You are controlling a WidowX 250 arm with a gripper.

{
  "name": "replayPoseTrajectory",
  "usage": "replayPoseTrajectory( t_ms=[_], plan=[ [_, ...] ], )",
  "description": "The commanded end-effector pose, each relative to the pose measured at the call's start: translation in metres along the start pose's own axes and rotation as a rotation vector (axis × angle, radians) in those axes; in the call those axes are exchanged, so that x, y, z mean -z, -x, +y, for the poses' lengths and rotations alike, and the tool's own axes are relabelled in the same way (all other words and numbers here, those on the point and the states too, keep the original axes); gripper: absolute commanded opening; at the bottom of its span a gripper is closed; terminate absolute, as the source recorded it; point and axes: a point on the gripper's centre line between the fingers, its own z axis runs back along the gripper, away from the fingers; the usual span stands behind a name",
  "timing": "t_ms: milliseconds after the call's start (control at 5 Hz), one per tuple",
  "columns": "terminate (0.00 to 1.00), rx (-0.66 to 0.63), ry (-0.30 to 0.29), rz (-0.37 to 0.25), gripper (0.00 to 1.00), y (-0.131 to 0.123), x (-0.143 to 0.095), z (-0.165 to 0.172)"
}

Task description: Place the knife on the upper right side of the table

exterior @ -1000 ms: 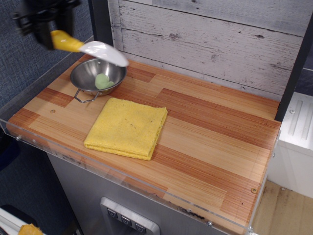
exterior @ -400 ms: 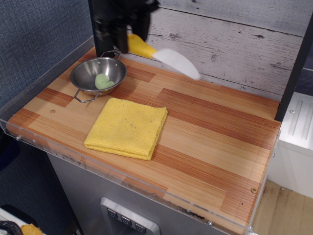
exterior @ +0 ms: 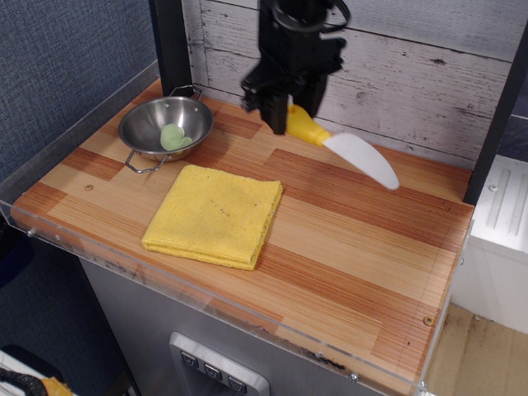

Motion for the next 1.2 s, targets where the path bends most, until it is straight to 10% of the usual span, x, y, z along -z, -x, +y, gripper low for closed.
replayPoseTrajectory(
  t_ms=[0,400,600,1000],
  plan=[
    [0.0,0.036,0.036,-0.034,0.0,0.014,0.013,-0.027],
    [0.0,0.022,0.035,-0.07,0.0,0.017,0.038,-0.039],
    [0.0,-0.025,-0.003,-0.076,1.0,0.013,0.039,-0.038],
    [0.0,-0.054,-0.008,-0.053,1.0,0.012,0.032,-0.03]
  ],
)
